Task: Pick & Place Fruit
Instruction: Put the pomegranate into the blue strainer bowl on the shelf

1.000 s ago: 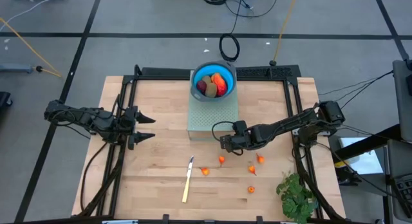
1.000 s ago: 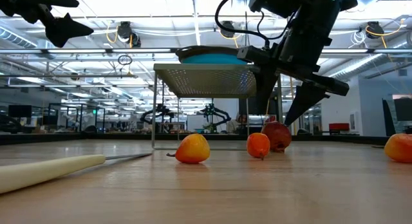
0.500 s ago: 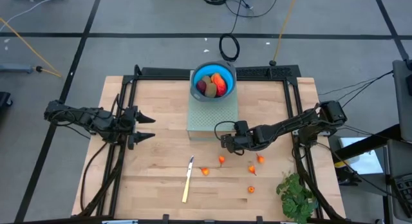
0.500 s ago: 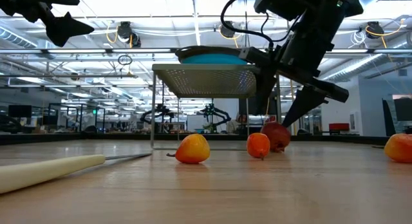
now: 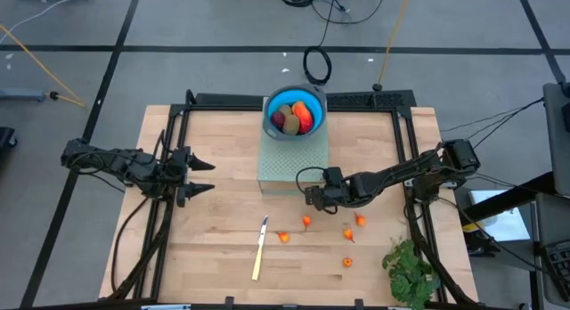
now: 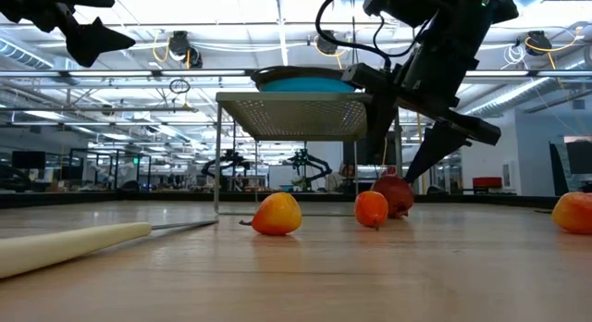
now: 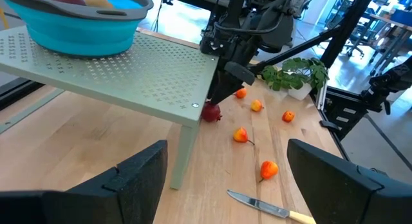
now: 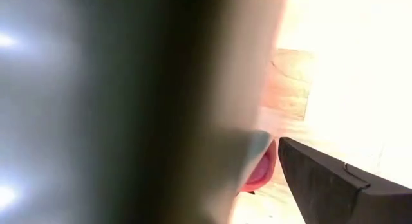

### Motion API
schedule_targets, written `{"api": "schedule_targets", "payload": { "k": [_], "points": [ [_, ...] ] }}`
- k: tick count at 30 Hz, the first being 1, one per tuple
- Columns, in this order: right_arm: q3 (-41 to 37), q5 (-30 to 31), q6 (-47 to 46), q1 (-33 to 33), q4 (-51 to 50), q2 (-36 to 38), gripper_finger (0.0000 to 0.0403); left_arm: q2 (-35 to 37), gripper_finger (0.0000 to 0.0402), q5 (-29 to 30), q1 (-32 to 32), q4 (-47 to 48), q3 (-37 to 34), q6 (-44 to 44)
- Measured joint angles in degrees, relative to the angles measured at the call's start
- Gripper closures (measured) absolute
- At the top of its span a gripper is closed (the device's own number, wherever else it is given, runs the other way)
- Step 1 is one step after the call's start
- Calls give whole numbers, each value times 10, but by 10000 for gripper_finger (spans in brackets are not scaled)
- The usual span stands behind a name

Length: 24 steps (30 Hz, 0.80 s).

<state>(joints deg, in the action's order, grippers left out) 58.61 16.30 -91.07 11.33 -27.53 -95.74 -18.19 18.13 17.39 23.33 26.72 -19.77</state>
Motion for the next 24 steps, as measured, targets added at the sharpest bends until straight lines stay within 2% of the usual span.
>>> {"api": "schedule_targets", "payload": {
  "k": [12,20,22,24],
  "points": [
    [-1,-41,-12,4,-27,-1,140,0,82,0,0,0,0,0],
    [-1,-88,-83,37,-121,15,140,0,82,0,0,0,0,2],
    [-10,-86,-103,48,-189,12,140,0,82,0,0,0,0,2],
    [-2,-77,-119,57,-183,27,140,0,82,0,0,0,0,5]
  ]
}}
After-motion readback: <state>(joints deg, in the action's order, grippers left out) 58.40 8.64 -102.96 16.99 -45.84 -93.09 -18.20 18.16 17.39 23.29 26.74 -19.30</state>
